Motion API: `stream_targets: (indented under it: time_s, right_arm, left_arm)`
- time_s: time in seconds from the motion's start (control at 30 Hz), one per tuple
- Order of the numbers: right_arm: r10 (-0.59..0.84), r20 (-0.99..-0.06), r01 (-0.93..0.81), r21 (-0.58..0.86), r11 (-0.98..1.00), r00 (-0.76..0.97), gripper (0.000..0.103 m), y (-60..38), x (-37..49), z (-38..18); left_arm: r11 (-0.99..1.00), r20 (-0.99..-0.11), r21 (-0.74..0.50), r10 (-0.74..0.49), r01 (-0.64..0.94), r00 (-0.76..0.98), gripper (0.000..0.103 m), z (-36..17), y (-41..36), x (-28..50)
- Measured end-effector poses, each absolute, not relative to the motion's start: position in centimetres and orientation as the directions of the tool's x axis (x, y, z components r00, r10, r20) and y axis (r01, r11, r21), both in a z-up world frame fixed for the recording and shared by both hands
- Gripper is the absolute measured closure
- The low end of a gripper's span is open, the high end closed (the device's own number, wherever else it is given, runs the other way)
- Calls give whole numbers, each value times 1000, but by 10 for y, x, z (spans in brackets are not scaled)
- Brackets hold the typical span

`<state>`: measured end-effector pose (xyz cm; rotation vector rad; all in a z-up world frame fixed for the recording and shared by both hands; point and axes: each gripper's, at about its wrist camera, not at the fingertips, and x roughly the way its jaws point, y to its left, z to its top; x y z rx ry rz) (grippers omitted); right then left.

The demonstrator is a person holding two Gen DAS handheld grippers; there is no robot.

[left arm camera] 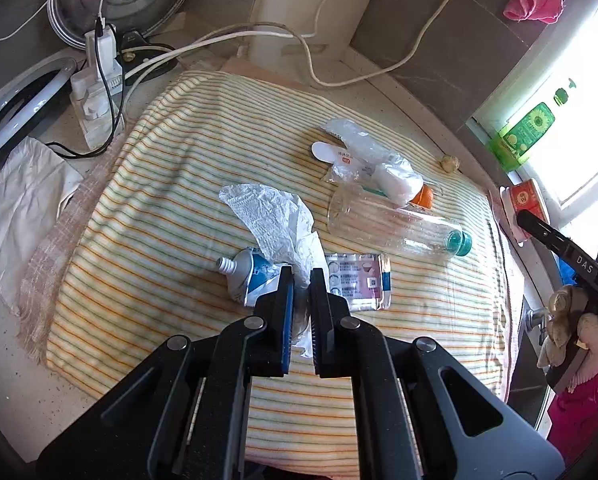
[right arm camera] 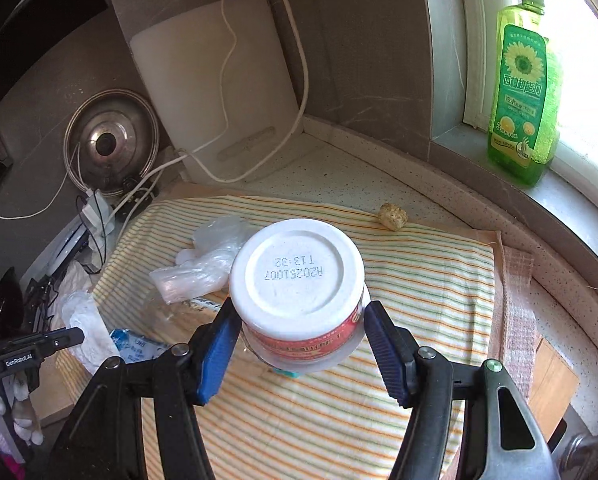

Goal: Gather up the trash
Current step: 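Carry the cup and plastic bag down over the blue wastebasket with both tools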

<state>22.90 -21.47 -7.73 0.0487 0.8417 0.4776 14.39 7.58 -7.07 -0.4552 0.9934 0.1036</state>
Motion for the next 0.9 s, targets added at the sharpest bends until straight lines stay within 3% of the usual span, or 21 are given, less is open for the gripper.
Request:
stream_targets:
  time_s: [0.9]
  right_arm:
    - [499,-677,-430,288,856,540,37,-140,8,-63]
  left_arm:
    - [911,-824,-360,-208,-202,528,98,-76,110,-21]
